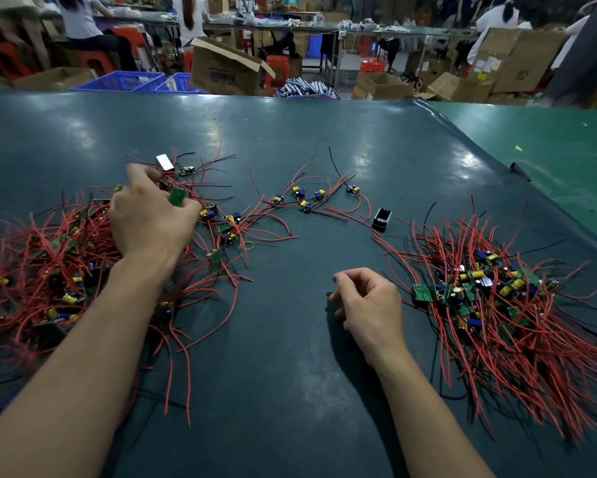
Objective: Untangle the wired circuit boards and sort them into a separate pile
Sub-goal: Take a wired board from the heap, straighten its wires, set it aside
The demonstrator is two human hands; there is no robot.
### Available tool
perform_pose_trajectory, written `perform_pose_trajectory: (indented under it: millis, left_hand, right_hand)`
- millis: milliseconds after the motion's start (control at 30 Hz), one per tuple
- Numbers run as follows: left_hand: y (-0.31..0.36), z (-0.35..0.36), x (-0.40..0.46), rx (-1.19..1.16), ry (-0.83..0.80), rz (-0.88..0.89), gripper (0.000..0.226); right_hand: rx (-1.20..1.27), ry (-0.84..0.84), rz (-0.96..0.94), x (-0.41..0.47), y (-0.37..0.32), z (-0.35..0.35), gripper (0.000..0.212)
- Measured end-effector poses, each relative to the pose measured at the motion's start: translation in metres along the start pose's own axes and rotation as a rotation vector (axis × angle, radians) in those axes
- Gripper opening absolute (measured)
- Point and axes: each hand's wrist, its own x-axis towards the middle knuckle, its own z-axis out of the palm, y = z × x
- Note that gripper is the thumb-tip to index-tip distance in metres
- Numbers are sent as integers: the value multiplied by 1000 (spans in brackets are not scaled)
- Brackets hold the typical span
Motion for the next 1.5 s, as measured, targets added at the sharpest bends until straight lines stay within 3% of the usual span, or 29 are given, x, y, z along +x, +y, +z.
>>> perform_pose_trajectory:
  millis: [167,233,300,367,433,500,567,633,733,1033,1200,1333,1500]
  left_hand:
    - [25,-18,-19,-243,80,-62,39]
    - [34,-22,-35,-354,148,157,29]
    - [43,-23,-56,-437,241,525,21]
    - [51,-16,-83,-589,184,756,21]
    - [58,-4,-114,-817,7,641,23]
    - [61,6,-141,-1077,-223,251,28]
    - [59,15,-156,-1186,-446,-79,28]
    - [52,23,-158,-1152,-573,-207,25]
    - [45,25,-152,-1174,-636,-336,21]
    - [44,22,-154,-1102,-649,-270,4]
    - [44,20,-155,-1214,-794,-346,34]
    - [45,20,-156,-1155,-792,-281,22]
    - [47,16,-154,-1143,-769,-297,26]
  right_hand:
    - [3,-9,-3,-1,-1,-2,14]
    - [8,-17,7,-1,-1,-2,14]
    - [13,-40,7,-2,-2,-1,15]
    - [34,-89,-8,-3,-3,-1,15]
    - [139,-163,-18,-7,-7,-1,14]
    - [287,-231,0,-10,-11,0,13]
    - [356,-246,-10,-11,-14,2,16]
    - [295,-209,-66,-11,-14,3,16]
    - [237,-214,-82,-14,-14,7,24]
    - [372,-106,-13,-10,-12,-1,6]
    - [438,-62,10,-10,-14,-1,6]
    - [364,-56,-42,-10,-13,-1,5]
    - [356,-21,-60,-8,-14,-6,9]
